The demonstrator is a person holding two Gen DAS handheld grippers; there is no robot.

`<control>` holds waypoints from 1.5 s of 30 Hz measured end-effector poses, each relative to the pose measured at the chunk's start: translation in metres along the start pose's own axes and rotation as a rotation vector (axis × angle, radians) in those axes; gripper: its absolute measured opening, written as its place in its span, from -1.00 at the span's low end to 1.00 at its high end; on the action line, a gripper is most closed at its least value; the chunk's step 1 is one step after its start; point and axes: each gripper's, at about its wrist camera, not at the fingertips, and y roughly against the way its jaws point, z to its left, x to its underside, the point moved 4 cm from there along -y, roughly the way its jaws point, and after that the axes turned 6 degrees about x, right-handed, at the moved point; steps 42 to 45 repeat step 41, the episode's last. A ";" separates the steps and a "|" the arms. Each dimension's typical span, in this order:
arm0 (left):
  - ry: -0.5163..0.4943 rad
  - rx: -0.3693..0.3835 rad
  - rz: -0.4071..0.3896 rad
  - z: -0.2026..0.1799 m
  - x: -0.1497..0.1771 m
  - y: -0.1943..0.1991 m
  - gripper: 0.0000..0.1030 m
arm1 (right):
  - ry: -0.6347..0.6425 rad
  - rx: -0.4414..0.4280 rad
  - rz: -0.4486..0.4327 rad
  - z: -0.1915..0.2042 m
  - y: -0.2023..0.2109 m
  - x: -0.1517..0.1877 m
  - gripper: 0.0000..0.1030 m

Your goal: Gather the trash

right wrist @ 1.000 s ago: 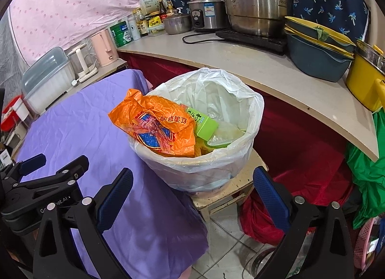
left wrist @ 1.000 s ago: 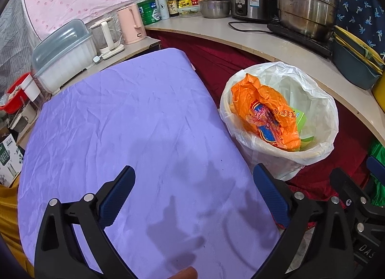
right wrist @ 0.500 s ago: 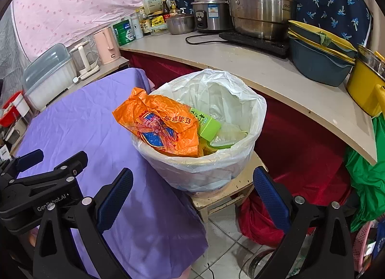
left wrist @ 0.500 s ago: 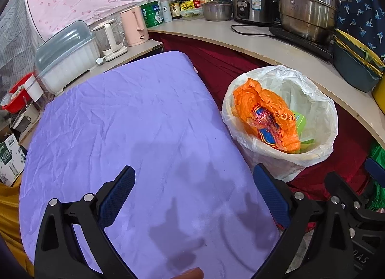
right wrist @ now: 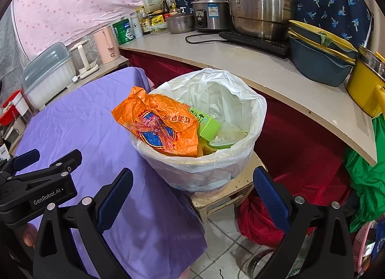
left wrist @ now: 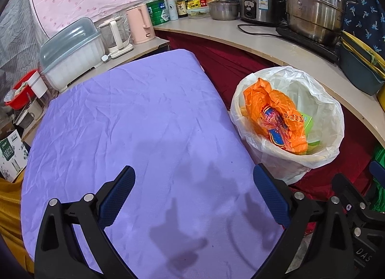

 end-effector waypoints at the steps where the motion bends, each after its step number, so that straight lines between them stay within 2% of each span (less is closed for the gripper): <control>1: 0.001 -0.002 0.001 0.001 0.000 0.000 0.83 | 0.000 0.001 0.000 0.000 0.000 0.000 0.87; 25: -0.006 0.011 0.040 0.002 0.009 -0.002 0.83 | 0.008 0.000 0.009 0.003 -0.004 0.005 0.87; 45: -0.025 0.012 0.026 0.001 0.008 0.000 0.83 | 0.018 -0.005 0.002 0.008 -0.001 0.003 0.87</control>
